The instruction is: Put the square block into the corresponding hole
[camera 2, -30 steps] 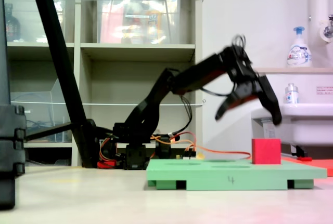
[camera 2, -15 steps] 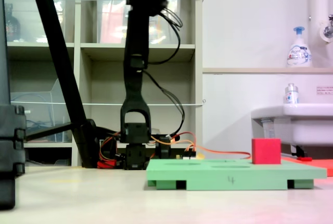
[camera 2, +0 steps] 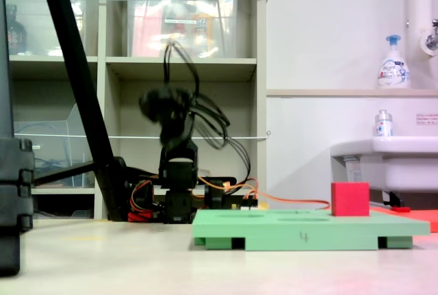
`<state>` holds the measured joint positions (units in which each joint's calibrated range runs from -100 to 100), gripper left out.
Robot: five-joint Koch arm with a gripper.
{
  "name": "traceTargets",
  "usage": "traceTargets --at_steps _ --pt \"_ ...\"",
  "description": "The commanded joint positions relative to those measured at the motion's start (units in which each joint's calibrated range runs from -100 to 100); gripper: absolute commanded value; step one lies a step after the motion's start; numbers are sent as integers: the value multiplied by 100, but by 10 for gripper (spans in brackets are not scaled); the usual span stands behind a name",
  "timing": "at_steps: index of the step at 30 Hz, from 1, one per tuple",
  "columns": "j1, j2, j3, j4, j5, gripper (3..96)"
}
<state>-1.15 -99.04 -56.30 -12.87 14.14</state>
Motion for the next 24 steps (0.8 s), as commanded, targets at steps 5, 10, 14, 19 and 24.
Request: traceTargets --at_steps 5,10,14,19,24 --pt "112 -96 -3802 2842 -611 514" --pt "205 -96 -4370 2477 -962 521" --pt "210 -96 -4370 1186 -1026 505" --pt "210 -96 -4370 1157 -1016 494" --pt "210 -96 -4370 1148 -1011 494"
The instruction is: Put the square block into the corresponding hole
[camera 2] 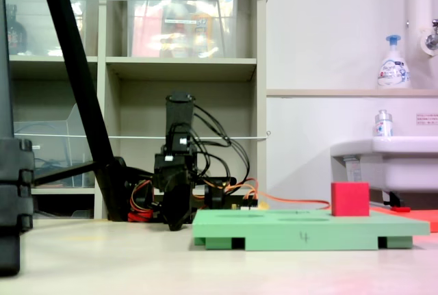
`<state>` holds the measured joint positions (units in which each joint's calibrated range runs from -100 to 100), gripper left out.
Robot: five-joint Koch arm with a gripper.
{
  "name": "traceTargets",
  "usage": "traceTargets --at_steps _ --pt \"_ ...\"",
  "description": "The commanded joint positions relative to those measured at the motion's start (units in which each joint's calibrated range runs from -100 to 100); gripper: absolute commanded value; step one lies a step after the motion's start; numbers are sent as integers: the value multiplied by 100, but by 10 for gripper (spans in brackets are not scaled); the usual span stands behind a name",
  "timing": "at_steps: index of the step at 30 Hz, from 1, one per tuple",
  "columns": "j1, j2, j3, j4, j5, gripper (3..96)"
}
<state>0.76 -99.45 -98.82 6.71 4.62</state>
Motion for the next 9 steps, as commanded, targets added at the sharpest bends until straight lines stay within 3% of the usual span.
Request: traceTargets --at_steps 1,9 --pt "20 -55 -118 -820 -59 494" --pt "10 -55 -118 -829 -59 494"
